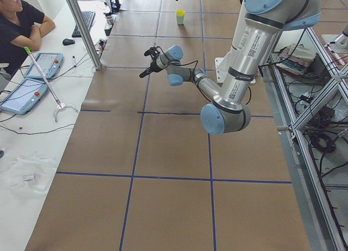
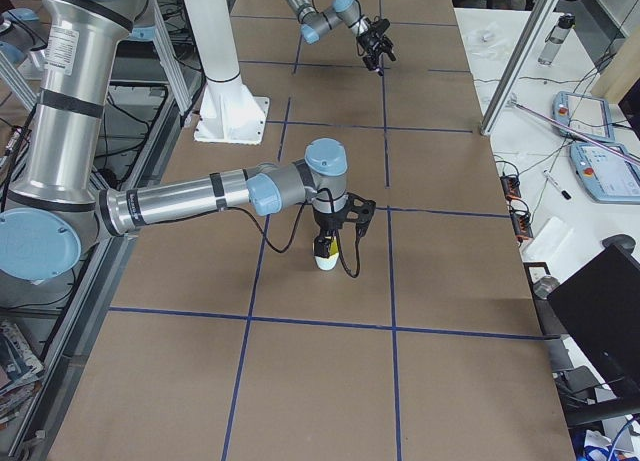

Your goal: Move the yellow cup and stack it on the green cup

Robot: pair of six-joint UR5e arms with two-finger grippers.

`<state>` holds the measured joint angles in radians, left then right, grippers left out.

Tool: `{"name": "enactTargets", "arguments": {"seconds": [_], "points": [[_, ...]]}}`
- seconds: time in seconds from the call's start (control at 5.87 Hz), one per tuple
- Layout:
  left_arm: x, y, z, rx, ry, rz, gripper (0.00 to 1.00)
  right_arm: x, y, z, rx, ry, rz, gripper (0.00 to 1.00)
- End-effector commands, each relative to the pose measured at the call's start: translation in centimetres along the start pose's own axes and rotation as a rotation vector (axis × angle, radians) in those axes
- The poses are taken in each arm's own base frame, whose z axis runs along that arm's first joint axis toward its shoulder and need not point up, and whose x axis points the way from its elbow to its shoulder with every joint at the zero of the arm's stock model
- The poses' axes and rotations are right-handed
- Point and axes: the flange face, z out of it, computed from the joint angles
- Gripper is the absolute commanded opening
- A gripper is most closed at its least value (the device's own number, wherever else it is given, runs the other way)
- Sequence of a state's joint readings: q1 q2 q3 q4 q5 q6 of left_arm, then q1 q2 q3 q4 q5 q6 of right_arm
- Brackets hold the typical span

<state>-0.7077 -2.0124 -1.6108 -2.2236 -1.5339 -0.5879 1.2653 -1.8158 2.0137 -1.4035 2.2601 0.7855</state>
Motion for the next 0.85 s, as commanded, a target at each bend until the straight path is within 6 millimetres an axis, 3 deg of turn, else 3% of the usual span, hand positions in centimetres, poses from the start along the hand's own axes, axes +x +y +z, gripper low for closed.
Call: {"name": "enactTargets", "arguments": {"seconds": [0.0,0.17,0.34,0.68], "points": [[-10.9,-0.9,0.1,-0.338,-0.132,-0.091,1.0,1.7,-0.6,-0.8,0.008,-0.014,-0.013,1.0],[-16.4,-1.6,-1.1,-0.426,-0.2,0.005,1.0,3.4,-1.2,-0.9,0.001,-0.03,-0.042,1.0],[-24.0,-2.3,-3.7,-0.544,-0.157,0.017,1.0,6.2,-2.2,-0.9,0.009,-0.023,-0.106,1.0],[-35.9,-2.3,-11.3,-0.707,0.013,-0.171,1.0,11.0,-3.6,-0.1,0.007,-0.002,-0.27,1.0]]}}
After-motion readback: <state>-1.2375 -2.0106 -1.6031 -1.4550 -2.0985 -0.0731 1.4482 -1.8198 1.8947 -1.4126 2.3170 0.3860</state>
